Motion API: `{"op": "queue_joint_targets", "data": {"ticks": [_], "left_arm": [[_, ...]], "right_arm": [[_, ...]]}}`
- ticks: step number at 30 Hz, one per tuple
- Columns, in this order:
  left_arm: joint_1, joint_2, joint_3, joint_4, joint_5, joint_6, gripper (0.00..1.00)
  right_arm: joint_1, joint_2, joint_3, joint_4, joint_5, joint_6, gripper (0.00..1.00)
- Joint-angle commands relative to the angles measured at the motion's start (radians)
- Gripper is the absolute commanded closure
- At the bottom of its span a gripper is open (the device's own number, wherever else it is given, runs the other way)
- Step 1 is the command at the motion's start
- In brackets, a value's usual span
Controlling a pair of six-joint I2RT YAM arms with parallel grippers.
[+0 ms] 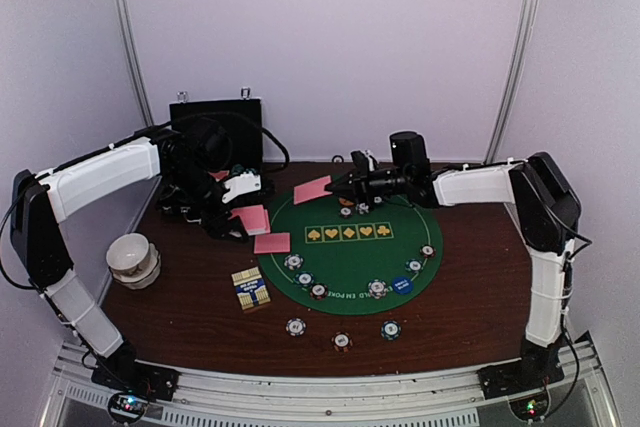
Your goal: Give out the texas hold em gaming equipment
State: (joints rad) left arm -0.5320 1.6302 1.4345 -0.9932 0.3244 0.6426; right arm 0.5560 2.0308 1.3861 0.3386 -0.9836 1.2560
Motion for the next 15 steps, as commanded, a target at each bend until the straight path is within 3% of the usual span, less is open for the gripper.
{"op": "queue_joint_targets", "data": {"ticks": [1,9,15], "left_arm": [[0.004,-0.029,0.011,0.018,0.003,0.014,1.0],[0.004,-0.032,0.018,0.005,0.003,0.015,1.0],[0.004,-0.038,0.018,-0.001,0.004,0.014,1.0]], "right_arm": [[-0.09,-0.022,0.082,-0.257,0.04,-0.202,1.0],[-0.15,0.138,0.377,-0.663,0.162,-0.488,1.0],[-0.15,0.263,0.532,-0.706,0.171,-0.488,1.0]]}}
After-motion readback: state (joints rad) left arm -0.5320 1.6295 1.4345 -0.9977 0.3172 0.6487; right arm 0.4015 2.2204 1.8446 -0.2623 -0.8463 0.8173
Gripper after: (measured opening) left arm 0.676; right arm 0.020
